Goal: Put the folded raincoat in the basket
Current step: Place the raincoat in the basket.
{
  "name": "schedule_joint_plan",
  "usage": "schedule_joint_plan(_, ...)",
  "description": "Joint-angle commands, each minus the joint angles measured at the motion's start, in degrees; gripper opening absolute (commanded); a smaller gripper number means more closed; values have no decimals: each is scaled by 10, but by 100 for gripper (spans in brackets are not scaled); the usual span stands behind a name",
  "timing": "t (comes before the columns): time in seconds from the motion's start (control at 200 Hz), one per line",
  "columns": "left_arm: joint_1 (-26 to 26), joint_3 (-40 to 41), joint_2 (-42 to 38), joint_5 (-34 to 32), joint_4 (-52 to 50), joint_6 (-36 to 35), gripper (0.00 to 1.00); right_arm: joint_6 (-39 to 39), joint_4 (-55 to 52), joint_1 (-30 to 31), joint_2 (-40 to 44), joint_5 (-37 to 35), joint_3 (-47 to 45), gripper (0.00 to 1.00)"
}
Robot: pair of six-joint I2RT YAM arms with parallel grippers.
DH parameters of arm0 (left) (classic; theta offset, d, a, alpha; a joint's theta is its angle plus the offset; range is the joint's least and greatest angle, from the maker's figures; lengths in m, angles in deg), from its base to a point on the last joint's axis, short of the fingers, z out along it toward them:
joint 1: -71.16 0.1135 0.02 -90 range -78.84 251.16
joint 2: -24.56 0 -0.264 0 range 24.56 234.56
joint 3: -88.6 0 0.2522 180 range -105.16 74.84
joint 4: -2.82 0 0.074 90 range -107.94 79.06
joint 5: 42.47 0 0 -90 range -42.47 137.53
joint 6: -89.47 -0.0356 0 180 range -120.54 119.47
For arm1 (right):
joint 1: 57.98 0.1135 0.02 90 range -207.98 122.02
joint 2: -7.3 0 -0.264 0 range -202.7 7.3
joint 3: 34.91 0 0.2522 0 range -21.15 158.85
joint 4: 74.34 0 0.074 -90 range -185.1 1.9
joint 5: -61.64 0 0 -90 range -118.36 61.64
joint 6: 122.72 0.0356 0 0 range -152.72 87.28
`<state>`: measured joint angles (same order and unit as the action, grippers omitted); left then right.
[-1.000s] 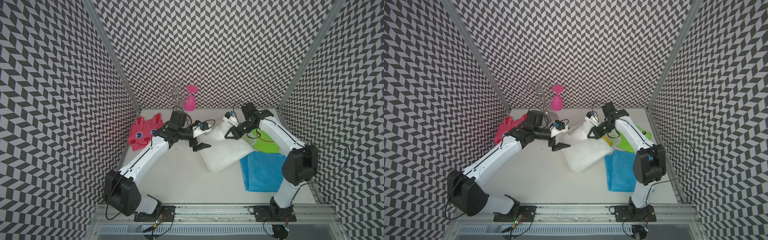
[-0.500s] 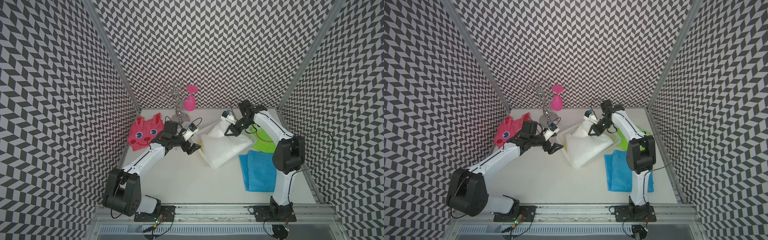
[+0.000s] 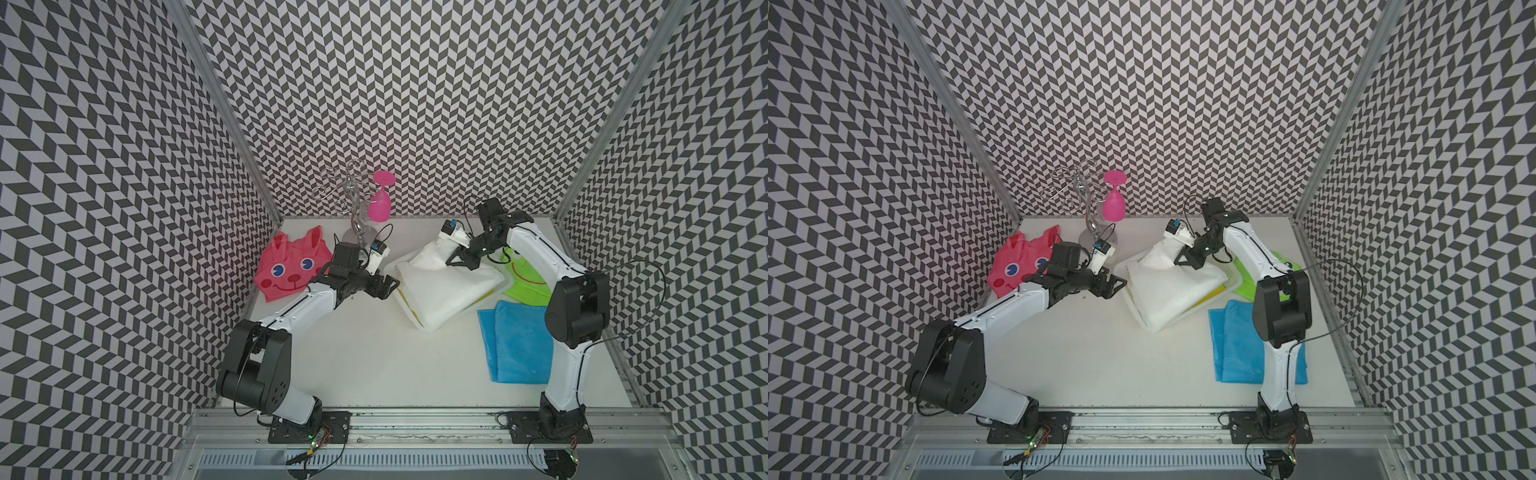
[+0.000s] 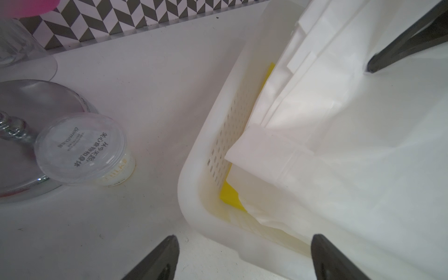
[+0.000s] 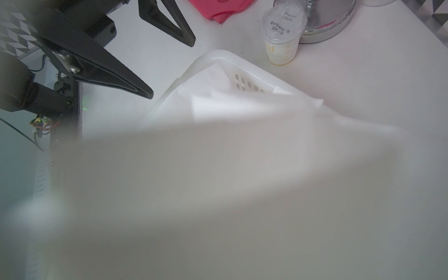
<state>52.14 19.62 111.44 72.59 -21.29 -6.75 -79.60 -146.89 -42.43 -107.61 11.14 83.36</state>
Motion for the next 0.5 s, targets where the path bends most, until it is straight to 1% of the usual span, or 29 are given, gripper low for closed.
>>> schedule_joint_plan(0.0,-19,-14,9,-32,19,31,87,-10,59,-4,-18,7,-11,0)
schedule_joint_plan(0.115,-30,-25,30,-79,14,34,85,15,76,-11,-29,-7,-24,0)
schedule_joint_plan(0.24,-35,-39,56,-117,-6,10,84,47,118,-21,-21,-14,-55,0)
schedule_joint_plan(0.34,-31,-38,59,-142,-8,-10,83,81,172,-23,-10,-22,-85,0)
schedule_joint_plan(0.496,-24,-36,50,-157,-8,-42,81,90,192,-21,-14,58,-112,0)
